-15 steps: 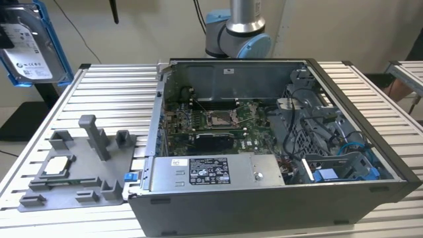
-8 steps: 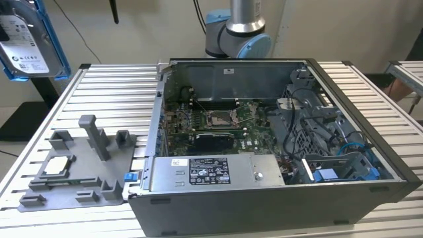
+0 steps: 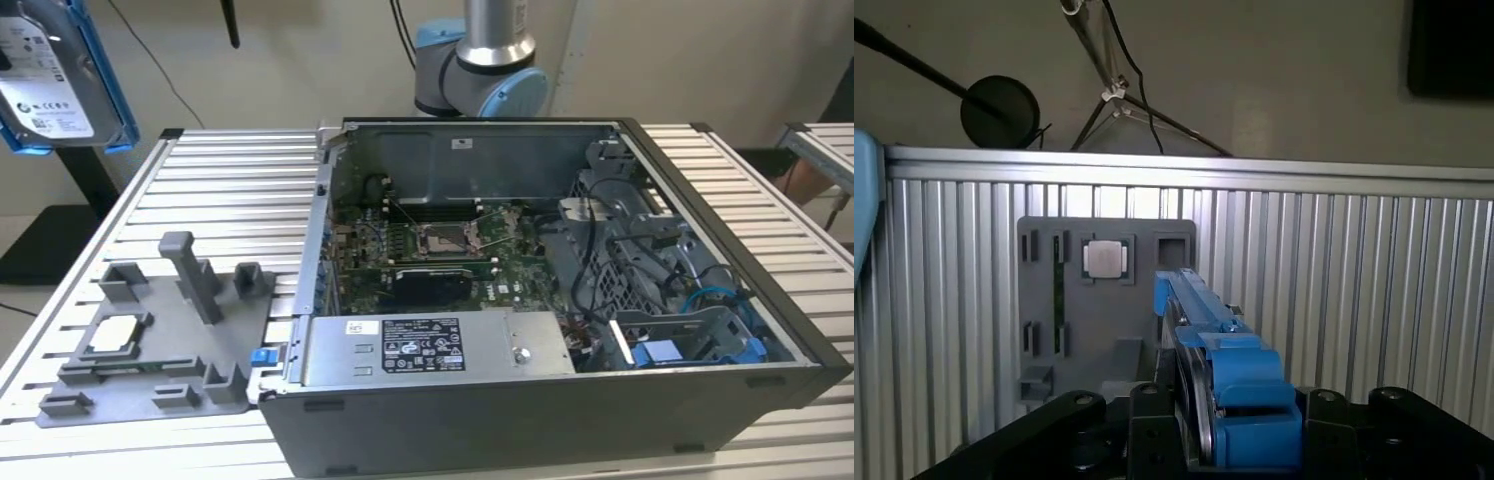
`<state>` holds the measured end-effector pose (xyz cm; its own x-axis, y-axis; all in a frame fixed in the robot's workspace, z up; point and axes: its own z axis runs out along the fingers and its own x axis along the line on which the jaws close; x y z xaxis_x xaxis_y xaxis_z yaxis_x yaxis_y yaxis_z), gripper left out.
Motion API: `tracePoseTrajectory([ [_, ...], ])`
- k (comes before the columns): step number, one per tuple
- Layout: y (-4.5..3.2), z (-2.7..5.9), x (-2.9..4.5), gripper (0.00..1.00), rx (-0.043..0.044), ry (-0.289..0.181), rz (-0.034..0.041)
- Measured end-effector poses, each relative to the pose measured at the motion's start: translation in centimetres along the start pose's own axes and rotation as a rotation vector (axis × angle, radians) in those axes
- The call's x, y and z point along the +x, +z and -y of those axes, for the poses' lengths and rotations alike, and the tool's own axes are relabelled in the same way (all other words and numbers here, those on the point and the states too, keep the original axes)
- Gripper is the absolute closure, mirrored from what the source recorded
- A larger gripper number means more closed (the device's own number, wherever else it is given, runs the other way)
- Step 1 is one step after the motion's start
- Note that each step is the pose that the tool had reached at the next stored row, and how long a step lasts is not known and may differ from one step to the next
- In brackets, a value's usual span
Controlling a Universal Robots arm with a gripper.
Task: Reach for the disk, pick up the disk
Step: 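Pick up the disk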
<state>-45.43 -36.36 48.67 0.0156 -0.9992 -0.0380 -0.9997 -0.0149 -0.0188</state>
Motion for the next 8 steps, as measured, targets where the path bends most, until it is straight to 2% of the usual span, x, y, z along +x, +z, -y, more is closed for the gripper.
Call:
tracePoseTrajectory([
  [4, -0.64, 0.01, -0.02, 1.00, 0.0000, 0.000, -0.0005],
  [8, -0.77, 0.01, -0.02, 1.00, 0.0000, 0.000, -0.0006],
])
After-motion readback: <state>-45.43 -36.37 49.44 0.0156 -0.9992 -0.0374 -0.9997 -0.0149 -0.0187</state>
